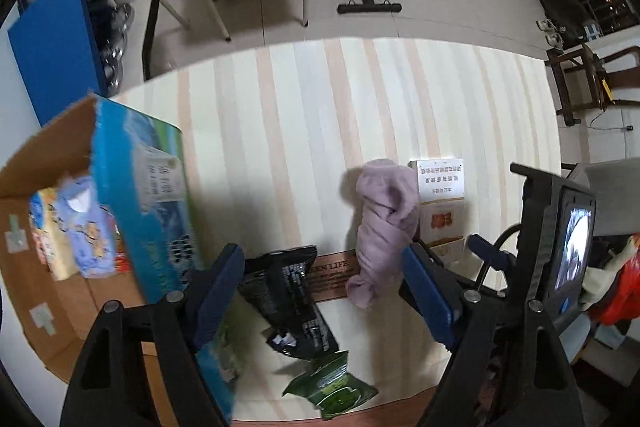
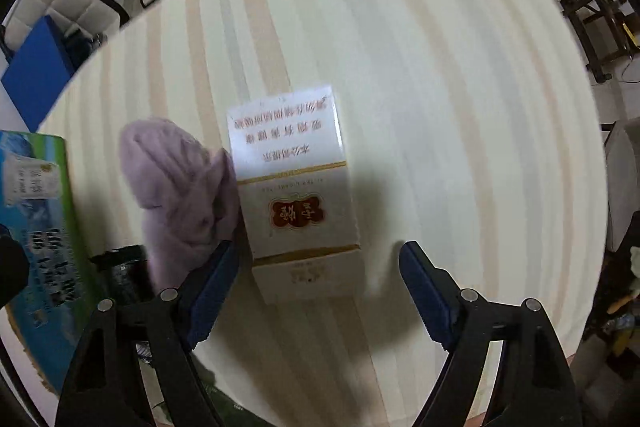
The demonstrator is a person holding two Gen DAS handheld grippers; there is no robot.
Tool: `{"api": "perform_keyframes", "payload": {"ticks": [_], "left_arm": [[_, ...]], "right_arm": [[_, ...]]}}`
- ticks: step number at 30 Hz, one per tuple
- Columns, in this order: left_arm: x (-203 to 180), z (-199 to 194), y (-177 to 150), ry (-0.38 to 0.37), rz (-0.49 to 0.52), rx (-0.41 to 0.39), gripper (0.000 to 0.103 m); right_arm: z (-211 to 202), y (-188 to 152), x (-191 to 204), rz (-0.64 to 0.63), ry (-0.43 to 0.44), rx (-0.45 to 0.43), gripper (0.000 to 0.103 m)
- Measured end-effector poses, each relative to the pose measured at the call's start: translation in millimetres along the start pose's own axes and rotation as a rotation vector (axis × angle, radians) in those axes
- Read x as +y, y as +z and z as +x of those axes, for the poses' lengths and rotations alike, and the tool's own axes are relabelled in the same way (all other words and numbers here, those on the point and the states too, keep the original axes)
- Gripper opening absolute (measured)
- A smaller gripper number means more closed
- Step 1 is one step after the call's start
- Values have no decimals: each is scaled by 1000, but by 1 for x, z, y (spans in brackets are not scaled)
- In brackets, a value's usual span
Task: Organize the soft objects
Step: 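Grasp the lilac cloth with the left gripper while the right grasps the white cigarette box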
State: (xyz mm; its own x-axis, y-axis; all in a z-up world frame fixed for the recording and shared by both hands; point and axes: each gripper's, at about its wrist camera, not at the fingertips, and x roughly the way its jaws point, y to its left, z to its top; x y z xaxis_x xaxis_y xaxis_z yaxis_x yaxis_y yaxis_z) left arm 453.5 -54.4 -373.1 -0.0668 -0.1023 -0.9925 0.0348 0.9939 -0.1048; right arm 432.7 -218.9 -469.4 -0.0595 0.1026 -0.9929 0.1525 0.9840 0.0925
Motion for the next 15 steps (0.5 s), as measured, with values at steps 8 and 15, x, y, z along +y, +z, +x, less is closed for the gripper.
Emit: {"api": "perform_keyframes", "payload": {"ticks": [8,15], "left_arm": [[-36,40,4,1,59,86,81],[-74,90,4,89,155,180,81]], "right_arm": [[-2,-19,-43,44,-33,-9,63],[-4,-54,-105,112,-36,38,63]]}}
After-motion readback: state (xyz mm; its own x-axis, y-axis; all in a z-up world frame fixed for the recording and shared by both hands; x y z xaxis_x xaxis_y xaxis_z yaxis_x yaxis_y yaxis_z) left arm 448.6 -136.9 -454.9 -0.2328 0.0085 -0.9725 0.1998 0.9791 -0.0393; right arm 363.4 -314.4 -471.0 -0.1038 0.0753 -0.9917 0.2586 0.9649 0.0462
